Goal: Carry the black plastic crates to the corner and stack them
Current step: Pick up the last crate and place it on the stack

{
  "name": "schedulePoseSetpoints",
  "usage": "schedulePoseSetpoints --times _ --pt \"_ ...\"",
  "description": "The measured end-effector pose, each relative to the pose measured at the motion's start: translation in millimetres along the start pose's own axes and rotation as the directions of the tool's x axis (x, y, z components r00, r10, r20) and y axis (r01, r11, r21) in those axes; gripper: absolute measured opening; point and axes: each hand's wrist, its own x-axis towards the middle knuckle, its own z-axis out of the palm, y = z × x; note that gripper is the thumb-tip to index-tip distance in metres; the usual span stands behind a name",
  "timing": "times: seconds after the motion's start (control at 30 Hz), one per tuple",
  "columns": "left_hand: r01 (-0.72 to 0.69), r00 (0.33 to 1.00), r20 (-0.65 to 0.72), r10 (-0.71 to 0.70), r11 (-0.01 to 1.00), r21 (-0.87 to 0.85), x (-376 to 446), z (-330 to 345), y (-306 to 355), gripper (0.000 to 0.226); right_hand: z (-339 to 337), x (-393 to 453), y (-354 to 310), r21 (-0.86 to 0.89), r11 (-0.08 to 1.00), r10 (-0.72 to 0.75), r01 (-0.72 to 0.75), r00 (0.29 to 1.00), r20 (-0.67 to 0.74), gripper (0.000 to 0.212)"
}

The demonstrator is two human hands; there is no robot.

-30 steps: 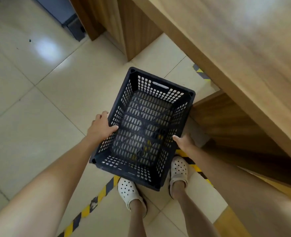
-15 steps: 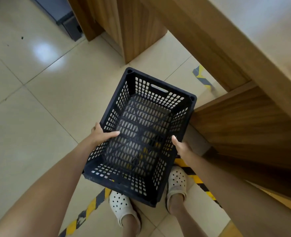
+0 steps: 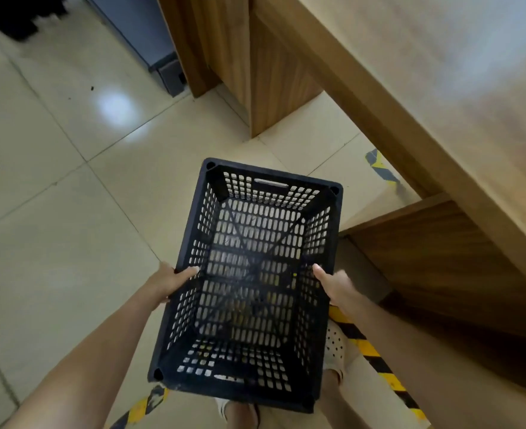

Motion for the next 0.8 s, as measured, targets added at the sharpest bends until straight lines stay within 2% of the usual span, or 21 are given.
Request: schedulePoseSetpoints --times 0.03,0.2,0.3,0.37,0.43,0.5,0.57,0.7,0.73,0.8 --pt "-0.003 0.999 -0.045 0.006 0.998 0.062 -6.2 -9.3 0.2 0.081 -0.7 -18.9 -16.8 -0.054 0.999 -0.008 0.007 1.0 -0.017 0.076" --pt "0.009 0.976 -0.209 0.059 0.95 0.311 -49.9 -77.6 -14.5 0.071 0.3 -87.7 -89.4 -0.195 0.97 -0.153 0.145 0.988 -0.027 0.064" --pt "0.04 0.961 -0.272 0.057 0.941 0.337 -86.8 -116.3 -31.5 0.068 3.3 -138.8 -127.9 -0.297 0.921 -0.26 0.252 0.965 0.012 0.056" --pt "0.074 0.955 -0.296 0.029 0.941 0.33 -119.4 -138.2 -44.1 0.062 7.3 -173.7 -149.9 -0.4 0.859 -0.301 0.32 0.947 0.11 0.05" --pt "0.111 0.94 -0.342 0.002 0.944 0.311 -157.8 -163.1 -64.7 0.057 11.4 -218.1 -176.1 -0.544 0.746 -0.313 0.384 0.923 0.224 0.041" --pt "0.139 0.913 -0.407 -0.022 0.956 0.26 -196.4 -188.7 -86.7 0.057 15.1 -267.2 -201.9 -0.613 0.65 -0.348 0.449 0.893 0.286 0.033" --pt "0.14 0.889 -0.456 -0.047 0.975 0.174 -238.5 -218.6 -102.6 0.053 23.2 -311.1 -227.9 -0.594 0.619 -0.371 0.514 0.858 0.356 0.029" --pt "0.132 0.854 -0.504 -0.126 0.991 -0.024 -325.8 -273.4 -121.1 0.047 43.3 -410.3 -275.0 -0.517 0.643 -0.336 0.565 0.815 0.472 0.013" --pt "0.125 0.844 -0.519 -0.133 0.991 -0.051 -346.1 -283.7 -125.8 0.044 49.2 -434.1 -283.6 -0.531 0.622 -0.338 0.575 0.809 0.48 0.013" --pt "0.132 0.82 -0.549 -0.161 0.987 -0.091 -385.4 -301.3 -135.1 0.039 62.2 -475.4 -298.2 -0.604 0.49 -0.39 0.628 0.778 0.493 0.018"
